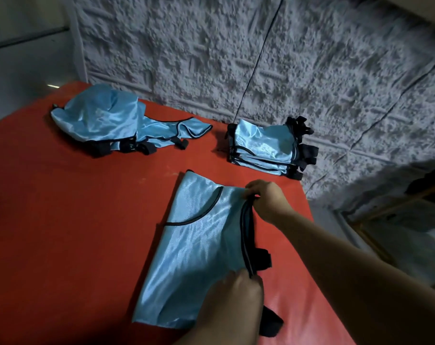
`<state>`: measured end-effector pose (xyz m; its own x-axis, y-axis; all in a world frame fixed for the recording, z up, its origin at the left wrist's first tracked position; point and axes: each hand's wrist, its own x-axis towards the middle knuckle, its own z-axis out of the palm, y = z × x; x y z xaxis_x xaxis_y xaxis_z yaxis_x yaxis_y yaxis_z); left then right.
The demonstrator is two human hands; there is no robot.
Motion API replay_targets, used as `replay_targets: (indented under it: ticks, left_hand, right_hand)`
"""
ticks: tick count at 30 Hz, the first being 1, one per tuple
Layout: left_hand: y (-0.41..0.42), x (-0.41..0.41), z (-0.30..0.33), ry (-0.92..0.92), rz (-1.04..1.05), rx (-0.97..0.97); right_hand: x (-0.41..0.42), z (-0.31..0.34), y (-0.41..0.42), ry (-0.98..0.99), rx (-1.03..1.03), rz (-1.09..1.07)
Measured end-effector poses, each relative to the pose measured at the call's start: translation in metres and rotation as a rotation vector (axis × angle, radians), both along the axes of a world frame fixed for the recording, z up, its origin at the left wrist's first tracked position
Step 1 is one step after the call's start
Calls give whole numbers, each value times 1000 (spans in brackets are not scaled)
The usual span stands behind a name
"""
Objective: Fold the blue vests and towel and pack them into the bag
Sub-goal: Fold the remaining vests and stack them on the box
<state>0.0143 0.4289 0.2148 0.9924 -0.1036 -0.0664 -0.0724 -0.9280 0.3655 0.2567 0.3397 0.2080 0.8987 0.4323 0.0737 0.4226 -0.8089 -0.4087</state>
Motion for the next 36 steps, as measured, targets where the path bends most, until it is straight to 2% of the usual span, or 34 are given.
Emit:
replay_targets:
  ticks: [3, 5, 7, 9, 11, 12, 15, 17, 19, 21, 25, 27, 30, 36]
  left_hand:
    - [0, 1, 5, 79, -69, 39]
    - [11, 3, 19, 119, -90, -85]
    - [21, 8, 25, 210, -80, -225]
    - [35, 13, 38, 133, 10, -332]
    - [48, 18, 36, -42, 82, -204]
    - [55, 22, 32, -67, 94, -89]
    - [68, 24, -2, 111, 145, 97]
    - [78, 18, -26, 124, 165, 94]
    - [82, 8, -54, 76, 164, 145]
    - [80, 3, -74, -5, 188, 222]
    - [76, -3, -84, -38, 173, 261]
    - [78, -1, -81, -45, 200, 228]
    - [79, 5, -76, -19, 190, 178]
    - [78, 10, -77, 12, 182, 140]
  right_hand:
    - [-1, 3, 1, 164, 158, -94]
    - [-6, 7, 4, 246, 305, -209]
    - [-7, 15, 5, 202, 382, -345]
    - [-11, 23, 10, 51, 271, -404]
    - [-22, 26, 25, -95, 184, -259]
    - [-30, 23, 35, -137, 143, -125]
    - [-56, -7, 60, -83, -76, 172]
    - [-66, -29, 62, -20, -297, 205]
    - [-70, -40, 57, 46, -406, 174]
    - [-68, -38, 57, 53, -393, 164]
    - [-43, -20, 67, -150, -225, 28]
    - [-26, -9, 76, -63, -219, -3]
    - [-9, 0, 91, 63, -383, -25]
    - [13, 15, 104, 217, -421, -1]
